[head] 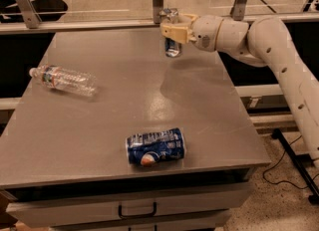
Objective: Place redbull can upright
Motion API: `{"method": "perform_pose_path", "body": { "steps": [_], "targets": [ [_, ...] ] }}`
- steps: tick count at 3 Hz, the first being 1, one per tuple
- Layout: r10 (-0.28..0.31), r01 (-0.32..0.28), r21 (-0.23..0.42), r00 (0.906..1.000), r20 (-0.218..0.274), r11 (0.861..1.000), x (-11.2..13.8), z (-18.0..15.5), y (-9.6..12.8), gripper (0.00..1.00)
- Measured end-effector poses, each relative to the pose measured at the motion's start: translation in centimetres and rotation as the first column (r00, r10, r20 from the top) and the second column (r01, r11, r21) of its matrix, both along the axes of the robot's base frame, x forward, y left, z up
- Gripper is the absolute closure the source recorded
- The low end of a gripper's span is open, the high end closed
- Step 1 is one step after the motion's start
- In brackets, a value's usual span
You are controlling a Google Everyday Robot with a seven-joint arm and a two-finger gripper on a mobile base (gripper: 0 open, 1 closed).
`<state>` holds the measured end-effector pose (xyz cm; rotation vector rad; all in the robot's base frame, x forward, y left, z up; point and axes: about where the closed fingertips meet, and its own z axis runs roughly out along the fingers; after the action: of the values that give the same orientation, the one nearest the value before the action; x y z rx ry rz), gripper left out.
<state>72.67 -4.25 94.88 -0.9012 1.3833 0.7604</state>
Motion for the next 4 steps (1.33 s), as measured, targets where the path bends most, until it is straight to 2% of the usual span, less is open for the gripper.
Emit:
{"method": "perform_pose_path", "body": {
  "steps": [1, 3, 4],
  "targets": [
    [0.04, -0.041, 0.058, 0.9991, 0.015, 0.998, -0.5, -0.5, -1.2, 1.0],
    [0.126, -0.127, 0.065, 0.9918, 0.024, 0.99, -1.3, -2.0, -2.5, 1.0],
    [0.164, -0.164, 0.061, 0.9864, 0.017, 0.985, -1.5, -2.8, -2.7, 0.82]
  ]
}}
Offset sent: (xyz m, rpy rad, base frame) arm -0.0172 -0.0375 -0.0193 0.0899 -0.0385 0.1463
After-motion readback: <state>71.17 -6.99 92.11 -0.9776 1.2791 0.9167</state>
